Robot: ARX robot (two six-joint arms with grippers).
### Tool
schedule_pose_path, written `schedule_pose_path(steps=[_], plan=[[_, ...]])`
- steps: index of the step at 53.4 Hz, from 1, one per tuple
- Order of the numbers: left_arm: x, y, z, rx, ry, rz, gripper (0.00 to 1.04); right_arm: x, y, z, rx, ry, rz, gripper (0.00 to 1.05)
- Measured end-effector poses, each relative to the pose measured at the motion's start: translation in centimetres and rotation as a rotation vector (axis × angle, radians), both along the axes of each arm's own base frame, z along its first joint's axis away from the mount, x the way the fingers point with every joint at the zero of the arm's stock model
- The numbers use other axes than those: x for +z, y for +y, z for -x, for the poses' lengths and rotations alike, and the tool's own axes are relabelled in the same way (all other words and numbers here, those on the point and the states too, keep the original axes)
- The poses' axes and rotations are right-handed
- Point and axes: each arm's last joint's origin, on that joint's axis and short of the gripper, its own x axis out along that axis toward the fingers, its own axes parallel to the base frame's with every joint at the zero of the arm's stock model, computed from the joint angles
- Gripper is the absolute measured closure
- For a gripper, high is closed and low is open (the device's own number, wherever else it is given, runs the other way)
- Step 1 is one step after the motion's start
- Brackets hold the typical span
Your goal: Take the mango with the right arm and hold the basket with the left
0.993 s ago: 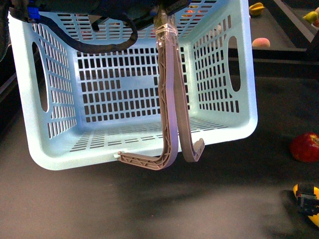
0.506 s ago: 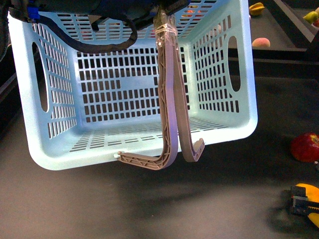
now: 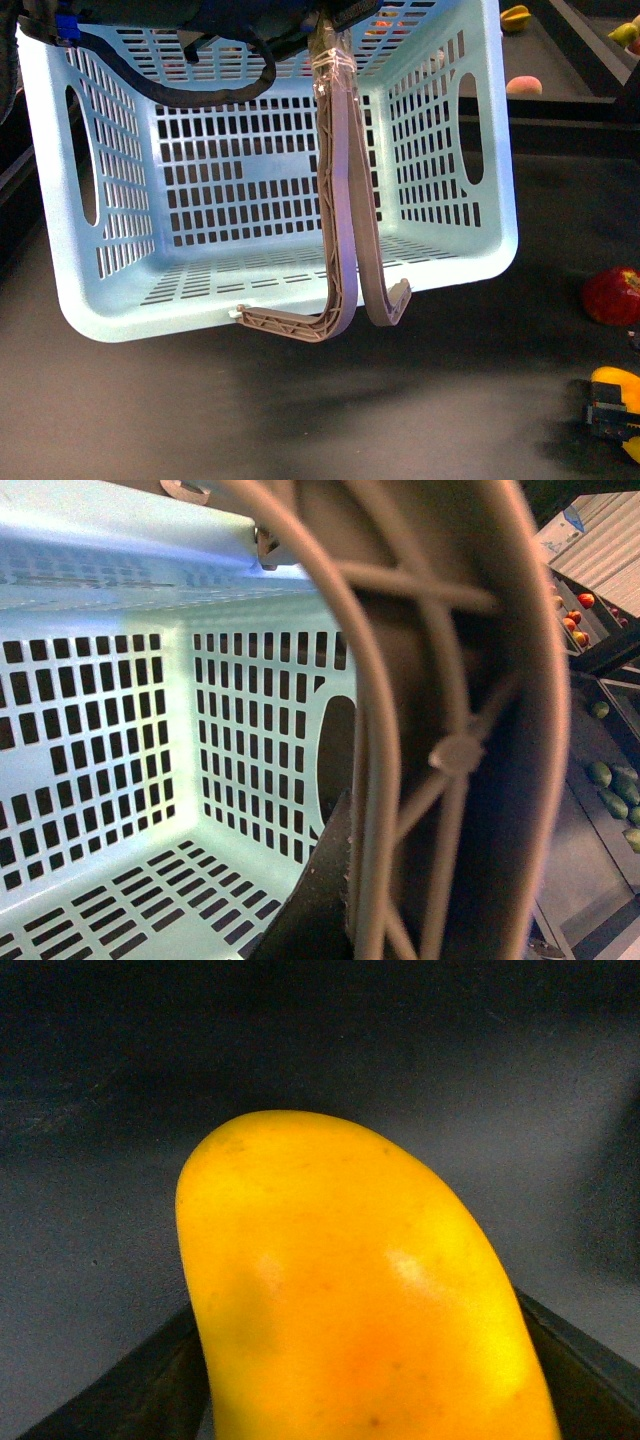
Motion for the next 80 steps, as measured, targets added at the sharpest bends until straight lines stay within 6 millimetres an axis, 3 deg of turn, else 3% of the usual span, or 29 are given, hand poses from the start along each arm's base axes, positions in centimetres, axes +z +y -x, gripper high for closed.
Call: schedule_pose_path(steps=[4,15,24,26,36,51,57,63,80], plan=[[0.0,0.0,0.0,0.001,0.0,0.0,0.99,0.1,0.0,0.1,0.0,0.001,-0.001,0.39],[0.0,0.0,0.0,0.001,0.0,0.0,0.99,2.1,0.3,0.3,0.002,-0.032,-0.03,0.41],[0.0,0.0,0.0,0.0,0.0,0.0,0.99,6.6,0.7,-0.4,0.015,-0.138,-0.067,0.41],[0.0,0.0,0.0,0.0,0.0,0.0,0.99,8.5,1.1,-0.7,0.027,-0.183,-0.082,0.41],[0.0,0.0,0.0,0.001,0.0,0.0,0.99,14.0,2.6,-0.9,0.073,-0.291,-0.138,0.41],[0.0,0.0,0.0,0.001,0.0,0.0,0.99,22.7,6.0,-0.7,0.166,-0.449,-0.218,0.41],[0.0,0.0,0.0,0.0,0.0,0.0,0.99,26.1,8.5,-0.3,0.233,-0.513,-0.256,0.41],[0.0,0.0,0.0,0.0,0.0,0.0,0.99,27.1,11.1,-0.4,0.284,-0.522,-0.276,0.41],[0.0,0.0,0.0,0.0,0.0,-0.001,0.99,26.1,16.6,-3.5,0.33,-0.495,-0.259,0.41]])
